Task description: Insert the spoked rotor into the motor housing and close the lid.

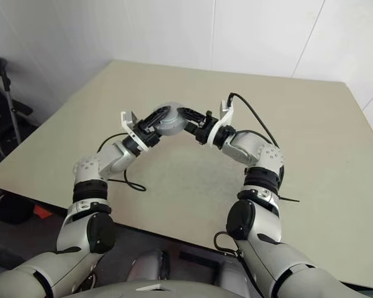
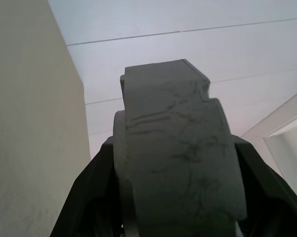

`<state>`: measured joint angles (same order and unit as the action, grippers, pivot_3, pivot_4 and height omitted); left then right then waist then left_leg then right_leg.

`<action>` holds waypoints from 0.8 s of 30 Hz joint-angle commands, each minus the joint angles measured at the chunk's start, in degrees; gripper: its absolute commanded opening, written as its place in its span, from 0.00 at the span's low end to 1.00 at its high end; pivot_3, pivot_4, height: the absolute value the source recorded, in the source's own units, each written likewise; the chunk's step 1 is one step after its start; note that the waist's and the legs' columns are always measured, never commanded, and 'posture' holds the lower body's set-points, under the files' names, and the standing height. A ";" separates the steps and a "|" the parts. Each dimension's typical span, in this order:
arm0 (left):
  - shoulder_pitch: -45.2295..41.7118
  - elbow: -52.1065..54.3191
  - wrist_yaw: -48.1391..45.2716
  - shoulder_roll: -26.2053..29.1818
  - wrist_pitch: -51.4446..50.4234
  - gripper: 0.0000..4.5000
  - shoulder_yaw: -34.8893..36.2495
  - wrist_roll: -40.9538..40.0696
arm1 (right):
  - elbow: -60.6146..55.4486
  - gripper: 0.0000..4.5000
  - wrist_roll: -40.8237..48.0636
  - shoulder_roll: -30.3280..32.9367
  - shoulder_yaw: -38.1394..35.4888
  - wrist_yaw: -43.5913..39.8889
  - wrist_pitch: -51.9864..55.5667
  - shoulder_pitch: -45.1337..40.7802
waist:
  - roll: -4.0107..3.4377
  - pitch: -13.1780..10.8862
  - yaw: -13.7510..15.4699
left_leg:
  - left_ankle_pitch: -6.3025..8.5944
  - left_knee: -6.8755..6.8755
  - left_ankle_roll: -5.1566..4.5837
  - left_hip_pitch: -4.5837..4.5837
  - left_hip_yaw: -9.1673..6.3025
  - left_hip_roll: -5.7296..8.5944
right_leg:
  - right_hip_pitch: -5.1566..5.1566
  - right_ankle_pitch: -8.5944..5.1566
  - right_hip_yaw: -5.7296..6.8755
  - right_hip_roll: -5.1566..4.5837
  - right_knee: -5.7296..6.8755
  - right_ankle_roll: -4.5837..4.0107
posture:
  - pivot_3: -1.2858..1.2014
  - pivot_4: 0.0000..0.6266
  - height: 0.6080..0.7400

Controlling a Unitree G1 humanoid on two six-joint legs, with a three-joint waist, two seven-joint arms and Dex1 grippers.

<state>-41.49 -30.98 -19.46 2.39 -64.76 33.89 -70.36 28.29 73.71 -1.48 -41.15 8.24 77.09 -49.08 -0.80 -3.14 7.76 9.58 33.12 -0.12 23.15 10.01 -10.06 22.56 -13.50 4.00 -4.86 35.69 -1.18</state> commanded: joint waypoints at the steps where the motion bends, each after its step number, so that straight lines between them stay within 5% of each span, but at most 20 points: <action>1: -0.95 1.61 -0.82 0.34 0.51 0.50 0.67 -2.07 | -1.56 0.45 1.94 0.76 0.95 -0.61 -1.32 -0.26 | 0.00 0.00 0.00 | 0.00 0.00 0.00 0.00 0.00 0.01 | 0.00 0.00 0.00 -0.01 0.00 0.00 | 0.52 0.00 1.00; 12: -0.54 1.64 -0.49 0.04 1.22 0.50 0.56 -1.66 | -2.18 0.45 1.70 2.71 4.76 -4.35 -2.57 1.17 | 0.00 0.00 0.03 | 0.00 0.06 0.00 -0.01 -0.03 0.06 | -0.08 0.03 0.00 -0.06 -0.01 0.04 | 0.52 0.00 1.00; 19: -0.33 1.60 -0.23 0.24 2.96 0.50 0.31 -0.88 | -4.35 0.95 -1.77 3.15 7.84 -6.08 -7.88 1.82 | 0.01 0.00 0.07 | 0.00 0.09 0.00 -0.03 -0.04 0.10 | -0.12 0.05 0.01 -0.11 -0.01 0.09 | 0.52 0.00 1.00; 24: 0.93 2.83 0.20 1.51 9.49 0.50 0.33 2.98 | -3.80 0.95 -7.64 3.83 10.32 -7.47 -14.47 2.42 | 0.01 0.00 0.00 | 0.00 0.10 0.00 -0.04 -0.04 0.10 | -0.14 0.06 0.01 -0.11 -0.01 0.10 | 0.52 0.00 1.00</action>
<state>-39.98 -30.88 -18.53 2.67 -58.70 33.41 -67.84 25.98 67.17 1.76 -31.44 1.71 64.73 -46.31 -0.79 -3.14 7.76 9.58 33.23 -0.12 23.11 9.97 -9.96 22.42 -13.45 4.01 -4.97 35.68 -1.08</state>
